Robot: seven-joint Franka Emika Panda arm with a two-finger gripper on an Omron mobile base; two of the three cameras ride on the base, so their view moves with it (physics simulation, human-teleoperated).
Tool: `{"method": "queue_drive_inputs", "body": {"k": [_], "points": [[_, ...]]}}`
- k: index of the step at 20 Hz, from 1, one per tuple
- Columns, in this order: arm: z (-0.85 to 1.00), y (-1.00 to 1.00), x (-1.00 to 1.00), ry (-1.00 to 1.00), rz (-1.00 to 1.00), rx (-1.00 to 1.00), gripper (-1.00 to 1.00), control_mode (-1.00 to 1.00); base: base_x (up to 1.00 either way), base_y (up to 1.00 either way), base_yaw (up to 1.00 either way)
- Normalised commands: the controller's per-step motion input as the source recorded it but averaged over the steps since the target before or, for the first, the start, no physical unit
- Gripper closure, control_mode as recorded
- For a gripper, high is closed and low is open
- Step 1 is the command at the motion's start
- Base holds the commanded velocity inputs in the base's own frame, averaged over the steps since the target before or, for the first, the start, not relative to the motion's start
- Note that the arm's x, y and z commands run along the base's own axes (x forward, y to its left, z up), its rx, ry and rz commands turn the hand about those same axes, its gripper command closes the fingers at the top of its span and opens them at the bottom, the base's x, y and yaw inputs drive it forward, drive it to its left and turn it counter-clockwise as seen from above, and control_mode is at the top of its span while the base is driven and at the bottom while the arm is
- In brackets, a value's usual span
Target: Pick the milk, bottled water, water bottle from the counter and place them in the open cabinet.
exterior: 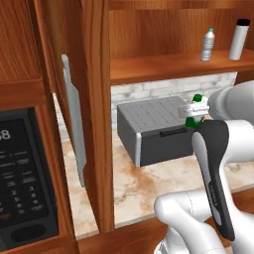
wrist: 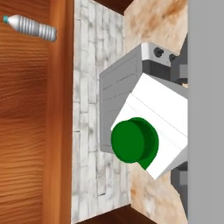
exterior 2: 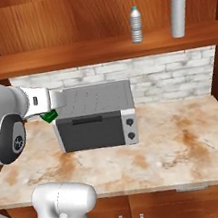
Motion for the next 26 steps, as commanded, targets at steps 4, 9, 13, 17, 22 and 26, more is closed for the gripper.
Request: {"method": "queue_drive_inputs", "body": {"k": [4, 9, 13, 17, 22, 26], "points": [[0.0, 0.0, 0.0, 0.0, 0.0, 0.0, 1.0, 1.0, 0.27, 0.4, -0.11], [0.0, 0.0, 0.0, 0.0, 0.0, 0.0, 1.0, 1.0, 0.27, 0.51, -0.11], [0.0, 0.0, 0.0, 0.0, 0.0, 0.0, 1.0, 1.0, 0.18, 0.47, -0.1], [0.0, 0.06, 0.01, 0.0, -0.02, 0.0, 1.0, -1.0, 0.03, 0.12, -0.04], [0.17, 0.0, 0.0, -0.01, 0.0, 0.0, 1.0, -1.0, 0.0, 0.0, 0.0], [0.21, 0.0, -0.01, -0.06, 0.0, 0.0, 1.0, -1.0, 0.0, 0.0, 0.0]]}}
